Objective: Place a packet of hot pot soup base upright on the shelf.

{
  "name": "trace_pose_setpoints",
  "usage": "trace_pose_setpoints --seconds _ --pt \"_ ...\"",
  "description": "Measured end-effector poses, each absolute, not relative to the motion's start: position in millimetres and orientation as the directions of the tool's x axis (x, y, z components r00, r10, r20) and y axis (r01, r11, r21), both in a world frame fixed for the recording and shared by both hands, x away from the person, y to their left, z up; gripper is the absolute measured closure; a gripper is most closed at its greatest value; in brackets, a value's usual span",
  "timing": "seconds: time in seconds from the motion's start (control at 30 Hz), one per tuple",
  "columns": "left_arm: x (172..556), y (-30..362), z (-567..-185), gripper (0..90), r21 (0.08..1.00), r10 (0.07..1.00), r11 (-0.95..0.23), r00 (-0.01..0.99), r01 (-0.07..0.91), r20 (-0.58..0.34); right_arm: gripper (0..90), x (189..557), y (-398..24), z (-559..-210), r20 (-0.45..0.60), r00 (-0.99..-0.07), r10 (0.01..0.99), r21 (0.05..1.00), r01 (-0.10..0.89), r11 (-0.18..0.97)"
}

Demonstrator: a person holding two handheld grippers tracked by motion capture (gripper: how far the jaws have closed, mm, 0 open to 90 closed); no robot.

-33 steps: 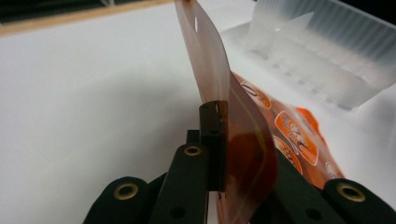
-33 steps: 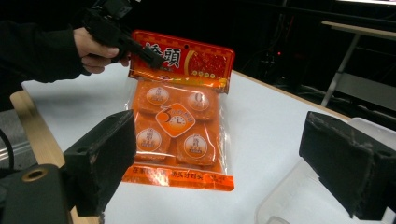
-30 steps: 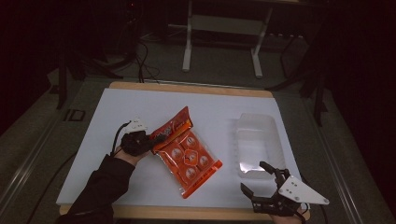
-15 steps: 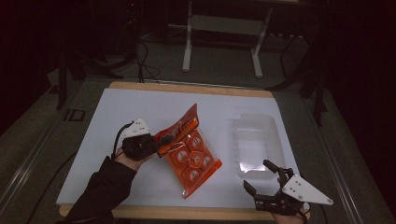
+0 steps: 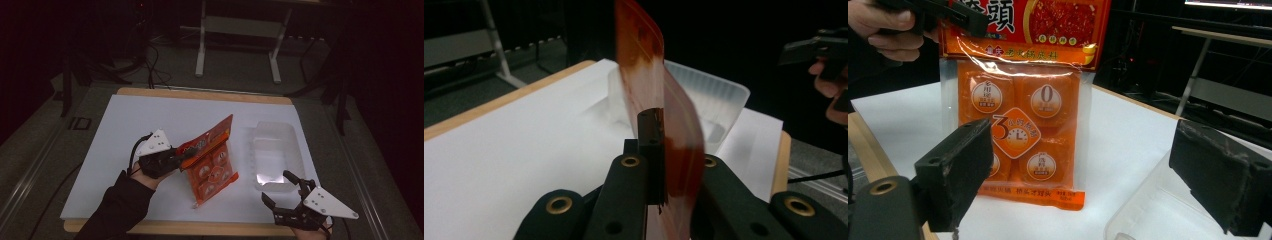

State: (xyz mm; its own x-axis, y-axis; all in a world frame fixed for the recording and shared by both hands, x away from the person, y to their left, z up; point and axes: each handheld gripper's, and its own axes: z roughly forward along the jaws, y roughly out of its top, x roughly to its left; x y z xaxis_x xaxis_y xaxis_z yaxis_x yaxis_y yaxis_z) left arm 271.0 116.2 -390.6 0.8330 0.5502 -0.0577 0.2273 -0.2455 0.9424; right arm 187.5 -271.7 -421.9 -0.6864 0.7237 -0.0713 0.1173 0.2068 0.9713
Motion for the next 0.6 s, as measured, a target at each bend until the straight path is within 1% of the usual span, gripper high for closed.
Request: trace_pose_setpoints --seconds 0.13,0.27,0.43,0.53,0.6 --pt "268 111 -383 89.9 0.950 0.528 -0.231 0.847 0.211 -0.060 10.5 188 -274 -420 -0.083 -0.681 0.728 0.968 0.119 0.221" --pt "264 107 -372 89.9 0.955 0.508 -0.242 0.861 0.172 -0.027 10.5 191 -277 -417 -0.065 -0.685 0.726 0.969 0.132 0.211" --pt "264 112 -357 89.8 0.960 0.485 -0.229 0.874 0.159 -0.029 11.1 193 -277 -413 -0.062 -0.696 0.715 0.971 0.123 0.204" --pt "264 116 -350 89.8 0.964 0.465 -0.224 0.885 0.142 -0.023 12.4 194 -277 -409 -0.066 -0.702 0.709 0.977 0.098 0.189" --pt "264 118 -347 89.8 0.965 0.456 -0.217 0.890 0.144 -0.031 13.0 197 -277 -404 -0.057 -0.720 0.692 0.979 0.096 0.180"
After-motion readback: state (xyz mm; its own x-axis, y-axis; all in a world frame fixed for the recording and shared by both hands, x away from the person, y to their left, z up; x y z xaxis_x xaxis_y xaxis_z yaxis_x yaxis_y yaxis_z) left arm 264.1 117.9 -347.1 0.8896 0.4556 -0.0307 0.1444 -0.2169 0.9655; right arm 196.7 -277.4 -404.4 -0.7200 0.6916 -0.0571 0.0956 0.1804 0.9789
